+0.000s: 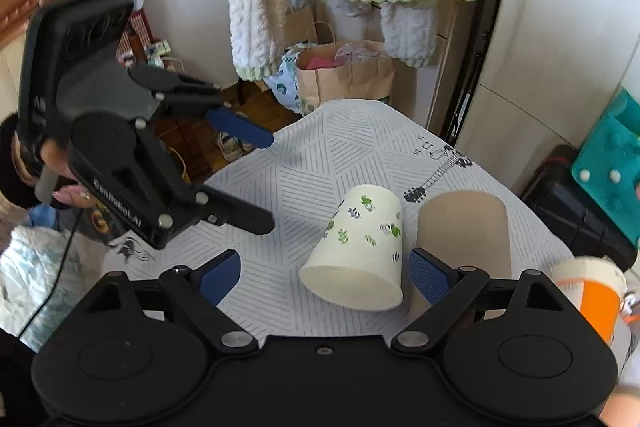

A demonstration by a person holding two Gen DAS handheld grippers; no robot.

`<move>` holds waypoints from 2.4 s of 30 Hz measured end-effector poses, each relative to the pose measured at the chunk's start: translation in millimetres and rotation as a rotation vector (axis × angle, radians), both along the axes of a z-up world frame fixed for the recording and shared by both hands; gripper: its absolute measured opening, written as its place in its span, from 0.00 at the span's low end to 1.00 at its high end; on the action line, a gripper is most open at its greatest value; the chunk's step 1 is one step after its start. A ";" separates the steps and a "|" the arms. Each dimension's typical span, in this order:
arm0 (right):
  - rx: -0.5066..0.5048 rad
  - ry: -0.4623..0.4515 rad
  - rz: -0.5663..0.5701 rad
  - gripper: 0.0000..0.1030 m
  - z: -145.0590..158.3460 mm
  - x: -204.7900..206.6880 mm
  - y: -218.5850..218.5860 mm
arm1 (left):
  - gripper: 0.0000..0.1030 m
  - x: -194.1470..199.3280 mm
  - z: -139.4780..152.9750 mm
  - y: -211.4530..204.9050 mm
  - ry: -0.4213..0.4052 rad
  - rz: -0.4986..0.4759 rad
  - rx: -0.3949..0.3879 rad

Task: Flip cup upright
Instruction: 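Move the right tool toward the white leaf-print cup and straddle its rim, then close the right gripper on the white cup's rim and lift it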

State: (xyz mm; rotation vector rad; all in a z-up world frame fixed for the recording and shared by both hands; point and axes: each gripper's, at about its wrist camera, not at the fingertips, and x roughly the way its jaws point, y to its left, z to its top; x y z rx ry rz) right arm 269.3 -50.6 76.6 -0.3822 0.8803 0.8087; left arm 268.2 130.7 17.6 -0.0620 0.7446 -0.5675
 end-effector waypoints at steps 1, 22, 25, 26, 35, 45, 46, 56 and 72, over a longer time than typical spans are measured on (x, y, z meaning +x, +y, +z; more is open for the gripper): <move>-0.019 -0.013 -0.002 0.90 -3.0 3.1 4.7 | 0.85 3.0 -1.6 1.7 0.015 0.015 -0.018; -0.167 0.034 -0.016 0.78 -46.1 33.5 43.8 | 0.85 -9.0 -0.9 1.4 0.019 0.053 -0.031; -0.162 0.031 -0.020 0.78 -47.2 33.1 42.8 | 0.85 -10.7 -2.3 1.2 0.025 0.056 -0.035; -0.164 0.025 -0.018 0.77 -47.0 31.9 42.6 | 0.85 -12.0 -2.8 1.0 0.027 0.057 -0.036; -0.145 0.016 -0.004 0.77 -36.1 9.5 30.1 | 0.85 -29.3 -2.8 -6.0 0.039 0.027 -0.046; -0.142 -0.021 0.032 0.77 -17.9 -49.0 -16.2 | 0.85 -68.7 7.6 -40.4 0.038 -0.064 -0.052; -0.141 -0.021 0.034 0.77 -15.5 -54.4 -23.5 | 0.85 -73.5 9.2 -45.7 0.033 -0.078 -0.059; -0.184 -0.031 0.101 0.77 -16.1 -88.5 -81.6 | 0.85 -106.9 12.1 -97.0 0.011 -0.186 -0.096; -0.180 0.051 0.281 0.74 -52.4 -73.2 -74.5 | 0.85 -103.5 6.7 -116.7 0.059 -0.221 -0.066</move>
